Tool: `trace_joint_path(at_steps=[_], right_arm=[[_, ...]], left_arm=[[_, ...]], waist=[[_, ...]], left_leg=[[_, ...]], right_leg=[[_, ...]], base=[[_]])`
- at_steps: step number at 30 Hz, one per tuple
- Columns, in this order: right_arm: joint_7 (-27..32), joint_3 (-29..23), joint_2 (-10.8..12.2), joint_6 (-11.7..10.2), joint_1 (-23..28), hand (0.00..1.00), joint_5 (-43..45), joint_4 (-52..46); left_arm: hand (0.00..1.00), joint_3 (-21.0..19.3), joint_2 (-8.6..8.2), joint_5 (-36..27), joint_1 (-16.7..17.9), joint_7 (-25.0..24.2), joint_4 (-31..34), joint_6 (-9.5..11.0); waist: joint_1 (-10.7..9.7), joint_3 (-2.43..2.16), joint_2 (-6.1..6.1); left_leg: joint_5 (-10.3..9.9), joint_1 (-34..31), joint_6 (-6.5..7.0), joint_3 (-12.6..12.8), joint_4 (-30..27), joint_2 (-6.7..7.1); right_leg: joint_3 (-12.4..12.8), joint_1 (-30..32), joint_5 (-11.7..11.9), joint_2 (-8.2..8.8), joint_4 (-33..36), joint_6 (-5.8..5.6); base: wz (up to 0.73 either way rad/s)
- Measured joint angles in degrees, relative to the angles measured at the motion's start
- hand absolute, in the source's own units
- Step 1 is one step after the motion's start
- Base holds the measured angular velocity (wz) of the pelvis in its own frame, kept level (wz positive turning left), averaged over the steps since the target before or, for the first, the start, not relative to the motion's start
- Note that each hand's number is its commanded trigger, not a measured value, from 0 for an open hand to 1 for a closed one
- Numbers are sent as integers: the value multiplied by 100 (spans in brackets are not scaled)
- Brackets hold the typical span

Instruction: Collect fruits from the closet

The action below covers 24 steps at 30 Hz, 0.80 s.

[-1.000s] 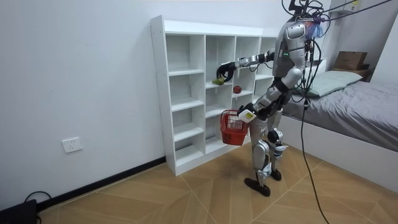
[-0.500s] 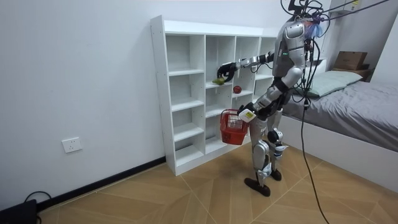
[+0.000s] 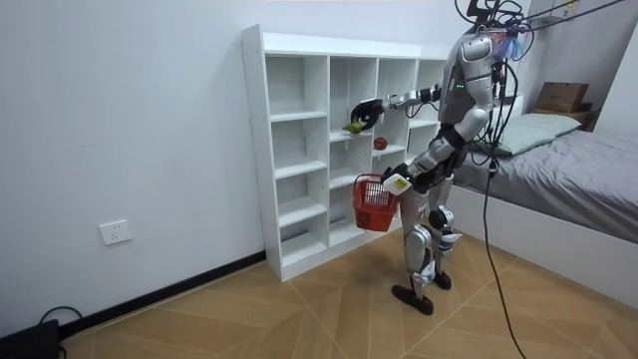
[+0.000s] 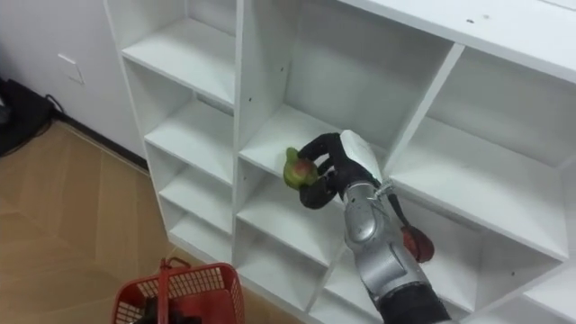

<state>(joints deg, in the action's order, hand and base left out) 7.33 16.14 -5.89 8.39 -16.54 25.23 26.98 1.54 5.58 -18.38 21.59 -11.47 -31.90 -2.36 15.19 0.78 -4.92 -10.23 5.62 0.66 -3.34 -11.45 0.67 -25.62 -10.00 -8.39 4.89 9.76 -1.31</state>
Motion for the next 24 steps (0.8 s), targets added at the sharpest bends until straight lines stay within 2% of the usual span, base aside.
trace_joint_path(at_steps=[2,6,9,11,21,24], right_arm=[[-1,3,19,-34,16,100,19,-220],[-10,2,20,-116,291,100,25,-594],[-66,-3,24,-142,418,100,6,-717],[-117,-4,32,-143,447,100,14,-800],[-491,-182,235,-136,452,100,405,-1284],[-561,-179,254,-135,452,100,442,-1401]], left_arm=[[100,15,-33,-6,40,53,0,0],[100,51,-75,8,55,184,1,0],[100,72,-105,7,69,246,0,-1],[100,94,-107,8,65,274,0,-2],[100,163,-125,88,69,403,30,-31],[100,264,-82,106,58,463,32,-33]], waist=[[-125,-43,82],[-198,-58,157],[-257,-56,227],[-319,-40,251],[-585,-5,298],[-633,0,307]], left_leg=[[10,19,16,17,14,12],[12,103,17,67,62,2],[14,106,22,127,77,2],[16,107,26,157,86,3],[13,127,33,177,141,9],[13,151,34,179,180,7]], right_leg=[[21,1,0,18,6,-1],[76,-31,-1,12,7,-2],[154,-3,-1,13,11,-2],[170,6,-2,19,13,-3],[197,13,-21,22,-13,-30],[209,12,-27,19,-21,-39]], base=[[-2],[-7],[-10],[-5],[0],[0]])
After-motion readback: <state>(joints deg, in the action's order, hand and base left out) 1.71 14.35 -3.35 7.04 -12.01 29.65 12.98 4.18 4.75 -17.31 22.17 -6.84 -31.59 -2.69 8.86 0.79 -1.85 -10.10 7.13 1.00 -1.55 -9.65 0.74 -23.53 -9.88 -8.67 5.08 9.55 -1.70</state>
